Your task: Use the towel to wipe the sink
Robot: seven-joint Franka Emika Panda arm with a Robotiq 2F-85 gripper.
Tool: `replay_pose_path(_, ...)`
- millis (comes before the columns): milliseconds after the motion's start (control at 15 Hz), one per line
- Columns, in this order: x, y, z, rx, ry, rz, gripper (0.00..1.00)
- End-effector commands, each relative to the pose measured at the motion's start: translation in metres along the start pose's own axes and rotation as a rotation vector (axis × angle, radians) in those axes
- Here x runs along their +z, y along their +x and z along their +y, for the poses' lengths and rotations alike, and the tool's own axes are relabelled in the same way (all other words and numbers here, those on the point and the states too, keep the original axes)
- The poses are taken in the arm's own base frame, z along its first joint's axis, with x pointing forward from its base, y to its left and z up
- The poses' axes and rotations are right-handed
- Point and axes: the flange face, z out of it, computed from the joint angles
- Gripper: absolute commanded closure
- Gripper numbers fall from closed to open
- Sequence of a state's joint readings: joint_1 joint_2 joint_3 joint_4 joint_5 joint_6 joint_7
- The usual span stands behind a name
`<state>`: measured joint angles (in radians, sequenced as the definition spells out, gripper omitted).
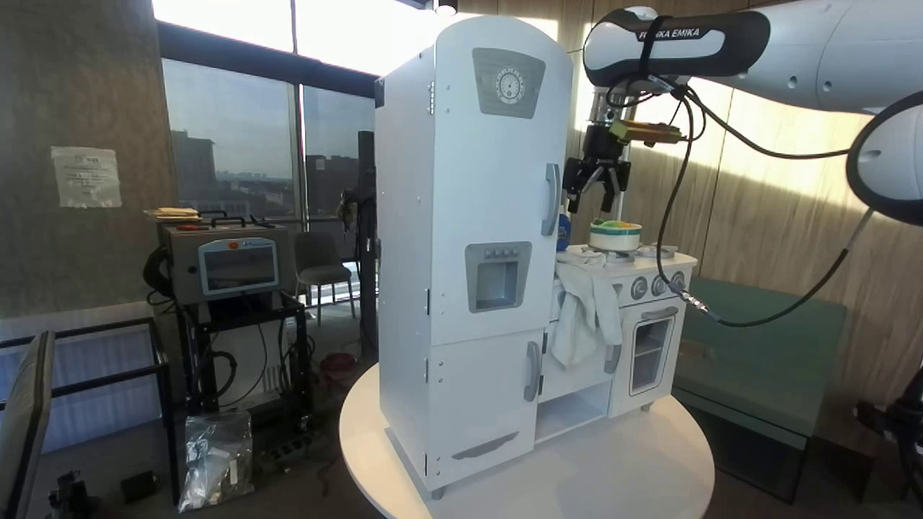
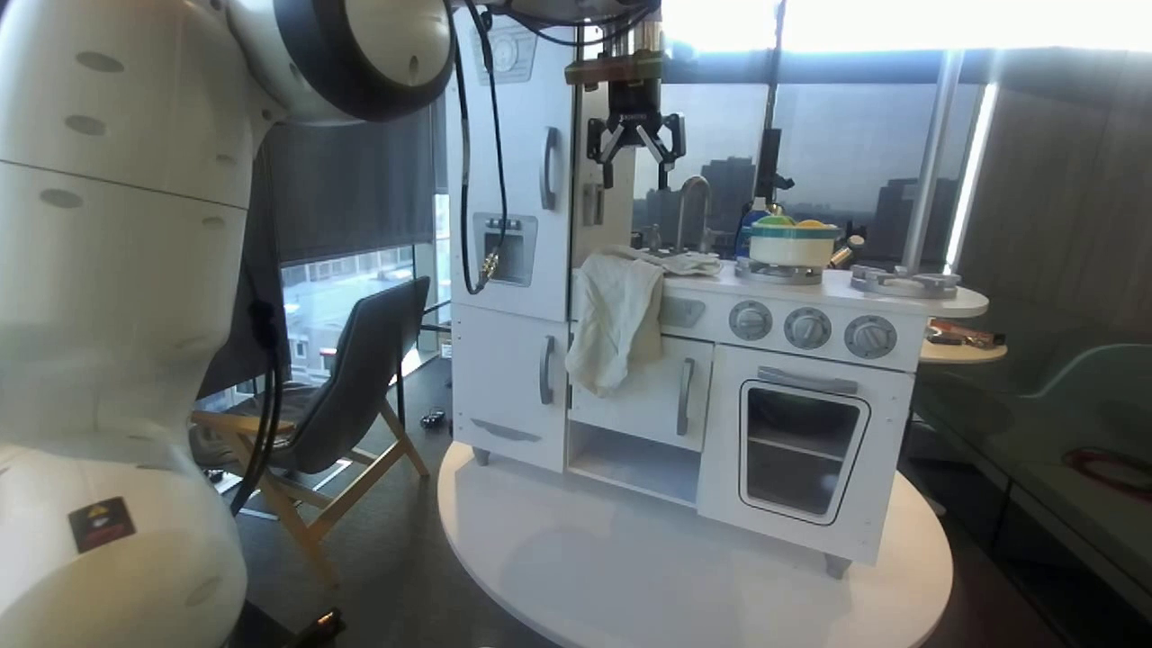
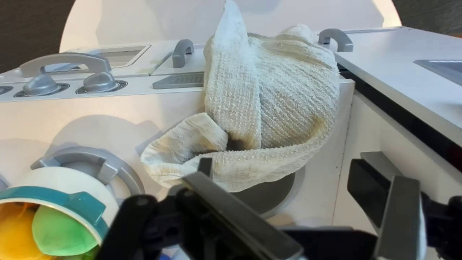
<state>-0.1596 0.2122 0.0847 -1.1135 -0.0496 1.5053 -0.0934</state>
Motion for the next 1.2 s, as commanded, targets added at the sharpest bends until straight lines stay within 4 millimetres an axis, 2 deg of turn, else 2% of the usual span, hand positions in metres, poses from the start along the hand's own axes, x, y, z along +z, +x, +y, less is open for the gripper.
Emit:
replay_pose_path(0, 0.000, -0.001, -0.001, 0.001, 0.000, -0.001, 0.04)
replay_pose_path(267, 0.005, -0.001, -0.001, 0.001, 0.001, -0.012, 0.04)
replay_pose_path(400, 0.006, -0.002, -0.002, -0.003, 0.013, -0.019, 0.00)
replay_pose_path(800, 0.013, 0.003, -0.003, -0.022, 0.019, -0.011, 0.01)
replay_pose_path(1133, 0.014, 0.007, -0.006, -0.125, 0.036, 0.030, 0.00)
